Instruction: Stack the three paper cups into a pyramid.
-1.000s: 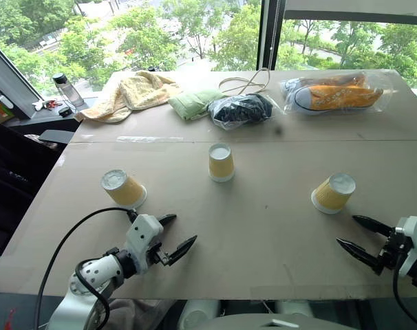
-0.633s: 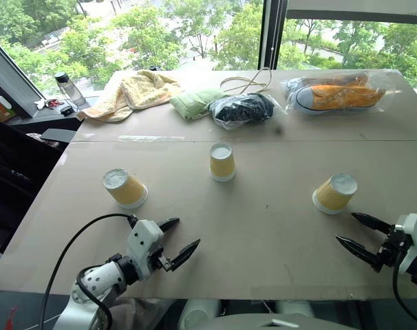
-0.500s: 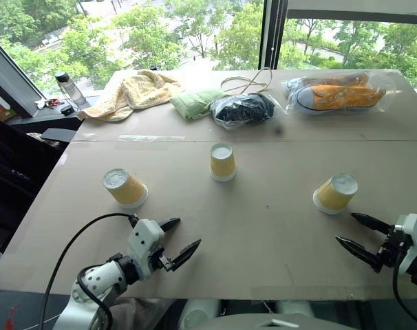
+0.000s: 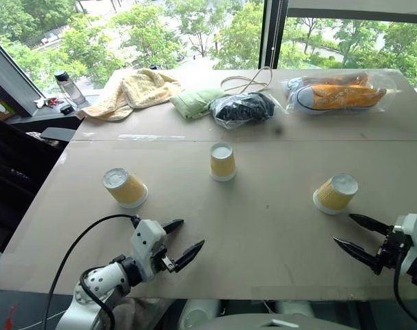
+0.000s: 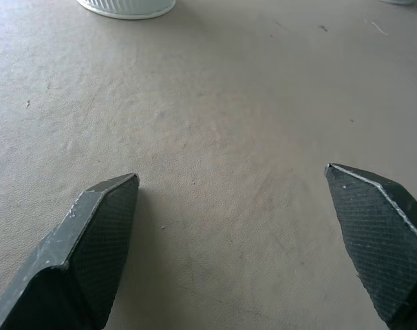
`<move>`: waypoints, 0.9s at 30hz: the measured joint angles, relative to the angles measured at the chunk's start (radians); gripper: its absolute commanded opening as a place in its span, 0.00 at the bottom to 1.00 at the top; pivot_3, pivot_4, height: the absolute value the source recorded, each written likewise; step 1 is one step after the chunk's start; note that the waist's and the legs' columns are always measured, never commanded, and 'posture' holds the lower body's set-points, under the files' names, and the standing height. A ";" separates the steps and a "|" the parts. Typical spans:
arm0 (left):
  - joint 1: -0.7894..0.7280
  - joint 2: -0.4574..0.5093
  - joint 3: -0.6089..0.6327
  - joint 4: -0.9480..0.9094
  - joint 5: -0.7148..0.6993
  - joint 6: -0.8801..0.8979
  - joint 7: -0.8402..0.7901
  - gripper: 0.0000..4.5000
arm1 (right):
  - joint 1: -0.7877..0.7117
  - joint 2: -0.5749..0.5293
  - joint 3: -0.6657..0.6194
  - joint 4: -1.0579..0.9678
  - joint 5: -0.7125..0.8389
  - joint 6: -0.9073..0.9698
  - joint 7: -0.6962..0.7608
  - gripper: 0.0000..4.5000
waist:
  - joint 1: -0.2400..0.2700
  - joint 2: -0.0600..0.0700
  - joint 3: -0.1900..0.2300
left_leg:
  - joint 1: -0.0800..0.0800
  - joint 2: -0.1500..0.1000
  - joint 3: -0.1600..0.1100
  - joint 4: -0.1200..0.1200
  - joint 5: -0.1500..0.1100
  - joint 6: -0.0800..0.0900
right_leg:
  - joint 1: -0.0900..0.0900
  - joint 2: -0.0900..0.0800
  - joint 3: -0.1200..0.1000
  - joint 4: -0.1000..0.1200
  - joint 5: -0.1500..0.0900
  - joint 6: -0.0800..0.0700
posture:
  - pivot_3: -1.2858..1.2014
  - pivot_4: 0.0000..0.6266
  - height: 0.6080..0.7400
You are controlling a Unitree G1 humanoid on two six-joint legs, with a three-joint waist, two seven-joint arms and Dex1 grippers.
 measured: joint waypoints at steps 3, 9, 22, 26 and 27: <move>0.040 -0.036 0.002 -0.015 0.013 -0.042 0.023 0.99 | 0.040 -0.008 0.009 -0.077 0.017 0.016 0.032 1.00 | -0.001 -0.004 0.003 | 0.000 0.000 0.000 0.000 0.000 0.000 | 0.000 0.000 0.000 0.000 0.000 0.000 | 0.52 0.24 1.00; 0.119 -0.230 0.061 -0.123 0.053 -0.114 0.239 0.99 | 0.084 -0.002 0.081 -0.319 0.086 0.042 0.067 1.00 | -0.003 -0.017 0.014 | -0.002 0.001 0.000 0.001 -0.001 -0.002 | -0.001 0.000 -0.001 0.000 -0.002 0.004 | 0.52 0.24 1.00; -0.050 -0.319 0.269 -0.101 0.121 -0.126 0.530 0.99 | -0.035 0.008 0.147 -0.432 0.148 0.124 -0.001 1.00 | 0.022 -0.022 0.016 | -0.003 0.000 0.000 0.002 0.000 0.000 | 0.000 0.002 -0.005 0.000 0.001 0.000 | 0.52 0.24 1.00; -0.086 -0.314 0.294 -0.041 0.120 -0.142 0.531 0.99 | -0.035 0.008 0.149 -0.415 0.144 0.122 0.010 1.00 | 0.021 -0.022 0.016 | -0.002 0.000 0.000 0.004 0.000 0.000 | 0.001 0.002 -0.005 0.002 0.001 0.000 | 0.52 0.24 1.00; -0.101 -0.307 0.304 -0.019 0.119 -0.145 0.531 0.99 | -0.036 0.011 0.149 -0.413 0.144 0.121 0.010 1.00 | 0.021 -0.022 0.016 | -0.001 0.000 -0.001 0.004 0.000 0.000 | 0.001 0.002 -0.005 0.003 0.001 0.000 | 0.52 0.24 1.00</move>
